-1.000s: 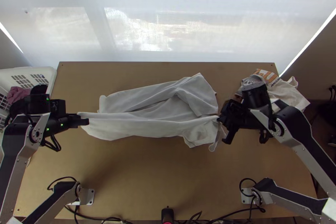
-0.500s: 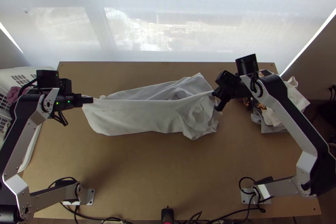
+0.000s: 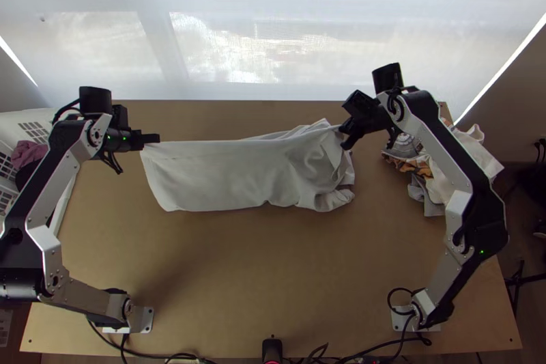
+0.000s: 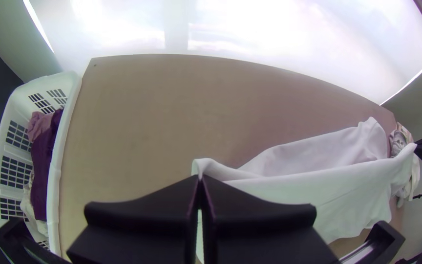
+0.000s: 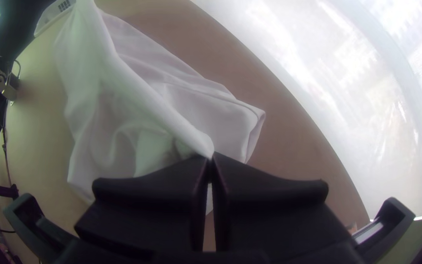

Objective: Fold the t-shirt

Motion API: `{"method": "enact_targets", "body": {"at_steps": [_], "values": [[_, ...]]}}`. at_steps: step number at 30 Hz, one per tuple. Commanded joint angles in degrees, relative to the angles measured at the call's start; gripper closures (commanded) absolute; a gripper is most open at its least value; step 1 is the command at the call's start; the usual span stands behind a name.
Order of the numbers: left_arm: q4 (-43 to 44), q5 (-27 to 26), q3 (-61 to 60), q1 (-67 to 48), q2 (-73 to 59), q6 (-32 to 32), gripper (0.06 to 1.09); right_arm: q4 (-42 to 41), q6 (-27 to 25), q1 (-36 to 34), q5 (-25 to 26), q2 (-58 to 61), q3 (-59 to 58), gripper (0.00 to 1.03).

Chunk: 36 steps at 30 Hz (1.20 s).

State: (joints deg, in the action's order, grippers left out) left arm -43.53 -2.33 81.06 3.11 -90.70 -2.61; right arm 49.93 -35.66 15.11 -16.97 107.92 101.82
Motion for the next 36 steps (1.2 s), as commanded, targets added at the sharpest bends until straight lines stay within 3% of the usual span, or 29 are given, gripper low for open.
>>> {"method": "enact_targets", "body": {"at_steps": [1,26,28,30,32,34,36], "values": [[0.5,0.2,4.3,-0.1,-6.5,-0.1,1.05,-0.1,-0.6,-1.1,-0.1,8.8,7.1,1.0],[1.4,0.2,9.2,-4.0,-20.1,-0.2,1.05,0.9,-1.0,-4.1,0.4,23.4,11.7,1.0],[1.4,0.1,9.5,-4.4,-20.5,-0.2,0.98,0.9,-0.8,-4.1,0.5,23.7,11.5,0.99],[1.3,0.1,9.8,-4.8,-20.7,-0.2,0.91,0.9,-0.6,-4.4,0.5,23.7,11.2,0.85],[1.3,0.1,9.9,-5.1,-20.6,-0.2,0.88,0.9,0.2,-4.7,0.5,23.4,11.3,0.57],[0.7,0.1,10.3,-5.1,-20.1,-0.3,0.74,0.9,1.0,-4.9,0.5,22.7,11.3,0.21],[0.2,0.1,10.5,-5.2,-19.1,-0.4,0.56,1.0,1.6,-4.9,0.5,21.1,11.4,0.07]]}}
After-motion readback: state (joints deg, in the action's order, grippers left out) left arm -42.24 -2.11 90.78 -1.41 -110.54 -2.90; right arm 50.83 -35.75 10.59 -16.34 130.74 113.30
